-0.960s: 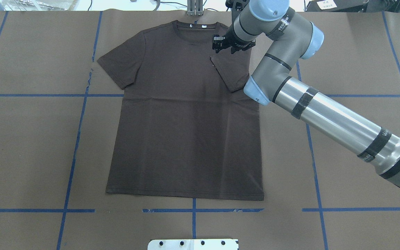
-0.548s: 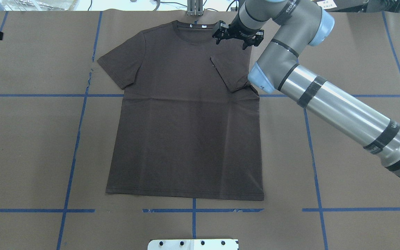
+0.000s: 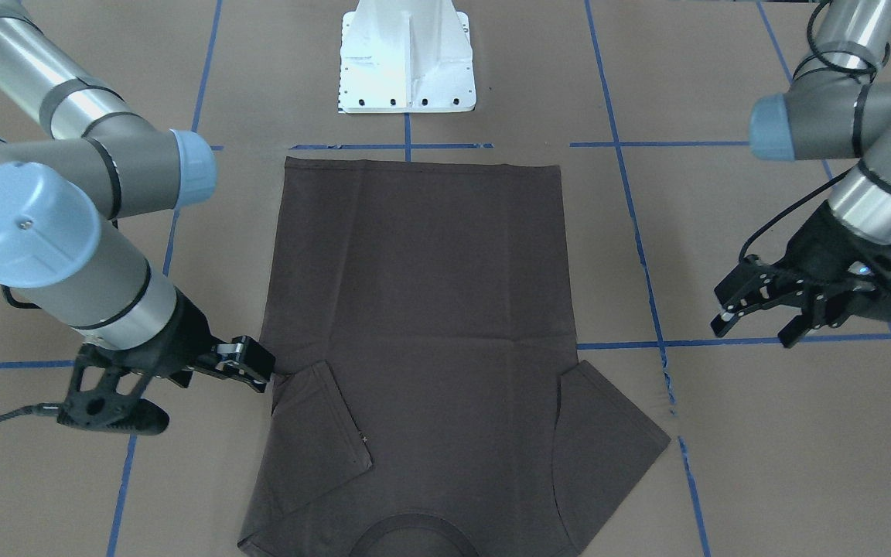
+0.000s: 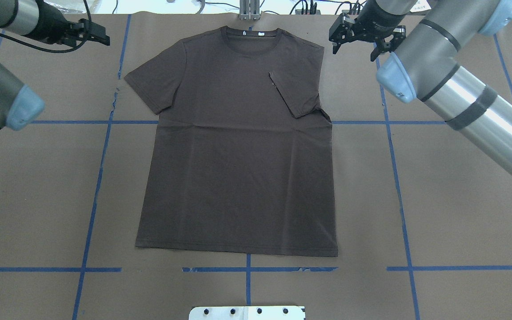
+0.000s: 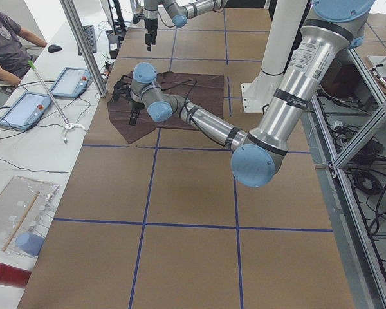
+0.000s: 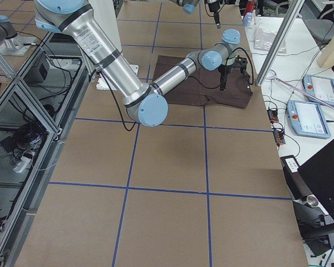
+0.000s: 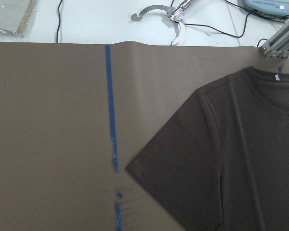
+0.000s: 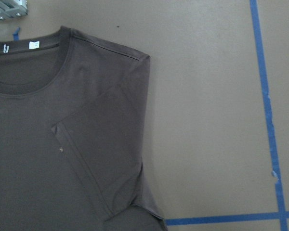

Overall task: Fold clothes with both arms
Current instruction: 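Raise the right gripper away while the left gripper moves toward the other sleeve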

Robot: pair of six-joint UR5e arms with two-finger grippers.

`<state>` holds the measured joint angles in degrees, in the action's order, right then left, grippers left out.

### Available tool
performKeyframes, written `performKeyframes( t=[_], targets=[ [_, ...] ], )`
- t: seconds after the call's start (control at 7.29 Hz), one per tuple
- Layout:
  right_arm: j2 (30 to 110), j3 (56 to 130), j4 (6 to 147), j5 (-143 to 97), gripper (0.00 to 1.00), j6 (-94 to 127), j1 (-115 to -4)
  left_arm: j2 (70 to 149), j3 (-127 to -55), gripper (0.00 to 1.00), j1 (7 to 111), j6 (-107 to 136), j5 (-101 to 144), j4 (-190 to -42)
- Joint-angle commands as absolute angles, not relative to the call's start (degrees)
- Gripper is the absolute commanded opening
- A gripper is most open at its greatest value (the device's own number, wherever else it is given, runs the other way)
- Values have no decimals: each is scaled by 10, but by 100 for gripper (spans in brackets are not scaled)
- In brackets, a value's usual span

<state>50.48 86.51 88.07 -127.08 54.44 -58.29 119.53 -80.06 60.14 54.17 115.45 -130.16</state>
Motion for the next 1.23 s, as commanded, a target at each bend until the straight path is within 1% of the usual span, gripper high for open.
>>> performKeyframes(
  t=[0.0, 0.27, 0.55, 0.69, 0.82, 1.1],
  targets=[
    [563, 941, 902, -1294, 100, 528, -592, 1265, -640, 96, 567, 576, 1036, -1416],
    [565, 935, 896, -1290, 100, 533, -587, 1281, -593, 96, 538, 577, 972, -1433],
    [558, 927, 896, -1289, 100, 536, -585, 1281, -578, 96, 505, 618, 948, -1441],
    [556, 923, 896, -1289, 100, 535, -585, 1281, -569, 96, 504, 618, 934, -1441],
    [555, 921, 896, -1289, 100, 536, -585, 1281, -562, 94, 504, 618, 933, -1441],
    [554, 920, 896, -1289, 100, 539, -584, 1277, -560, 94, 498, 617, 933, -1440]
  ],
)
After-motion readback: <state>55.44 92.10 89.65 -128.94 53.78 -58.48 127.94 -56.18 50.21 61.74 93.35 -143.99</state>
